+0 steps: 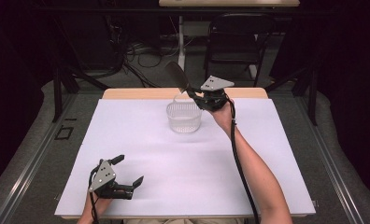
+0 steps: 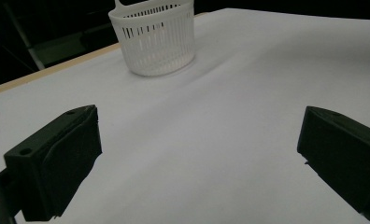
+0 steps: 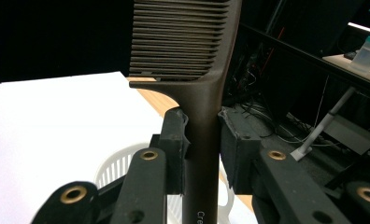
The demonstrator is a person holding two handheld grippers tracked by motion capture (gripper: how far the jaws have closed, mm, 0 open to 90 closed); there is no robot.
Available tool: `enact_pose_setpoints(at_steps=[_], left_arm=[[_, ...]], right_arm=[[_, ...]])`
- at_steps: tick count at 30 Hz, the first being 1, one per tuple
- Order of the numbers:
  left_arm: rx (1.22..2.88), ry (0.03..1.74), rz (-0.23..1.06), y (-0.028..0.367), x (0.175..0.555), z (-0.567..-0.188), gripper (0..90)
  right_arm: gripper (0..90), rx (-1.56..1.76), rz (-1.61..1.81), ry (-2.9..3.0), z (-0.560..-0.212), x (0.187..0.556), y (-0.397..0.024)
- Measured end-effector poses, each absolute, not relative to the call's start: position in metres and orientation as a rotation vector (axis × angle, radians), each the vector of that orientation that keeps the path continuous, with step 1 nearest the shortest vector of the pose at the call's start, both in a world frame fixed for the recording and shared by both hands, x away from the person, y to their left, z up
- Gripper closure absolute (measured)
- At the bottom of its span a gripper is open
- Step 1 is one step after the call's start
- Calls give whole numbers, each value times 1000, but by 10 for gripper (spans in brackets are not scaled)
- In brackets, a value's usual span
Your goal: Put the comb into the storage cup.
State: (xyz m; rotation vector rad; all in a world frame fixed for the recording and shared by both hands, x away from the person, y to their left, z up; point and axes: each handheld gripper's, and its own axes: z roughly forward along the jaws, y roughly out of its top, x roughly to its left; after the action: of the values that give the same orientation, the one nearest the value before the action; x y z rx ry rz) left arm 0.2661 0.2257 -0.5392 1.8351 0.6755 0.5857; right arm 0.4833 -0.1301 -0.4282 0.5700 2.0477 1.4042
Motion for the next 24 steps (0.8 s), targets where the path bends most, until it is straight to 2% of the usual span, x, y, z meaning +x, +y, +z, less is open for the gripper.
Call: enact_pose_setpoints(at_steps=[24], left_arm=[[1832,673,590,226,266,-539,0]], right_arm=[[724,543,1418,2065,-438,492,-118]])
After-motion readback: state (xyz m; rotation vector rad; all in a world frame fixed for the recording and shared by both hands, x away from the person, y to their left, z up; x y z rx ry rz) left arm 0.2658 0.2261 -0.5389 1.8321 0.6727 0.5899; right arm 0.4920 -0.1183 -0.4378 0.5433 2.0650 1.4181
